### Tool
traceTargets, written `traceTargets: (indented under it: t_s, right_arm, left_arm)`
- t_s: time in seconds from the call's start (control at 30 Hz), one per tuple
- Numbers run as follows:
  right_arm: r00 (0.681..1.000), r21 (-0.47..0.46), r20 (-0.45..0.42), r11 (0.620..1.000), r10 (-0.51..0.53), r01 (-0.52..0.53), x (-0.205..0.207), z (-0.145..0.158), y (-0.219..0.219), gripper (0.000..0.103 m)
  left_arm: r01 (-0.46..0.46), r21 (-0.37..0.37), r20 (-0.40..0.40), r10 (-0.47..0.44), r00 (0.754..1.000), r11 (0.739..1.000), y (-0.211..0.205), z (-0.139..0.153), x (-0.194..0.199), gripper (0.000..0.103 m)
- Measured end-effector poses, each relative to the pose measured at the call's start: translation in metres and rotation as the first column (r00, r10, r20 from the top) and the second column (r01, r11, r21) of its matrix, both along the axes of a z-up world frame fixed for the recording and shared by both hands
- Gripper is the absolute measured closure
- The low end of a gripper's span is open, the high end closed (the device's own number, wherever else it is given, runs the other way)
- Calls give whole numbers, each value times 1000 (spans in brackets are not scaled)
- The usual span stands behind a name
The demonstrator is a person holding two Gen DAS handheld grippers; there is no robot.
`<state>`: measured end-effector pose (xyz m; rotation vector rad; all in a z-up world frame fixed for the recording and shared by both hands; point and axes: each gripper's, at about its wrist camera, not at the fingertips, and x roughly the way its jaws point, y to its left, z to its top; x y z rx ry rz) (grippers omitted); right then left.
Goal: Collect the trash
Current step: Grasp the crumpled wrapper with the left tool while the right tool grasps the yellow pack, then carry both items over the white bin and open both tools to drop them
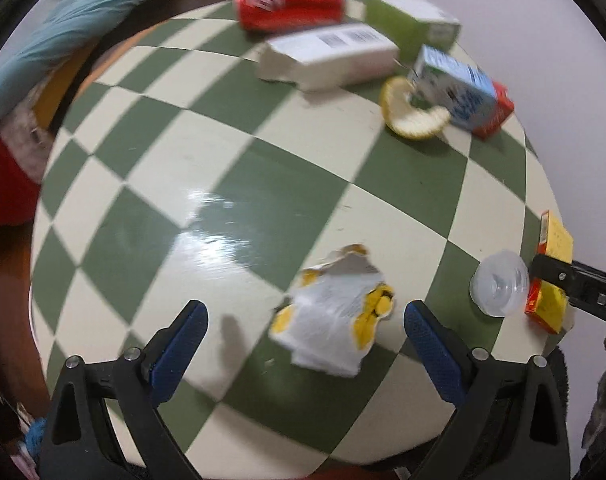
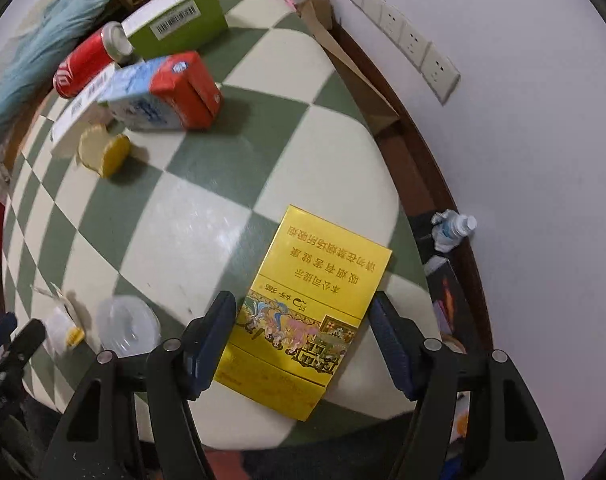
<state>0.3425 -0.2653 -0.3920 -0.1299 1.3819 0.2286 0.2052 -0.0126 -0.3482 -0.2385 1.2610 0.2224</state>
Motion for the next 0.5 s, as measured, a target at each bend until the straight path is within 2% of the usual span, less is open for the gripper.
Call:
traceTargets:
  t_s: [0.03, 0.07, 0.1, 0.17, 0.27, 0.4, 0.47, 0.5]
  right_arm:
    - [1000, -4, 3, 1000, -6, 6, -1, 0, 0, 28]
    - [1000, -1, 6, 1000, -19, 19, -3, 0, -1, 26]
    - [1000, 4, 8, 1000, -26, 26, -6, -1, -2, 25]
    - [999, 0, 38, 999, -38, 38, -15, 3, 2, 25]
    - [995, -27, 80, 998, -53, 56, -21, 2, 10, 24]
    - [990, -52, 125, 996, -64, 71, -42, 11, 26, 25]
    - [988, -51, 145, 997, -52, 60, -46, 12, 26, 29]
    - [988, -50, 150, 997, -44, 52, -49, 13, 28, 35]
  left_arm:
    - [11, 5, 1, -11, 1000, 1000, -3, -2, 2, 7]
    - [25, 20, 7, -25, 1000, 999, -7, -3, 5, 23]
    - [30, 43, 4, -30, 1000, 999, -11, -5, 7, 31]
    - [32, 29, 30, -33, 999, 999, -15, -3, 6, 48]
    - [44, 66, 34, -46, 998, 997, -22, 0, 7, 53]
    - [40, 100, 34, -44, 998, 994, -28, 2, 7, 55]
    - [33, 102, 35, -36, 999, 994, -26, 3, 7, 55]
    - [28, 105, 38, -32, 999, 994, -27, 4, 7, 55]
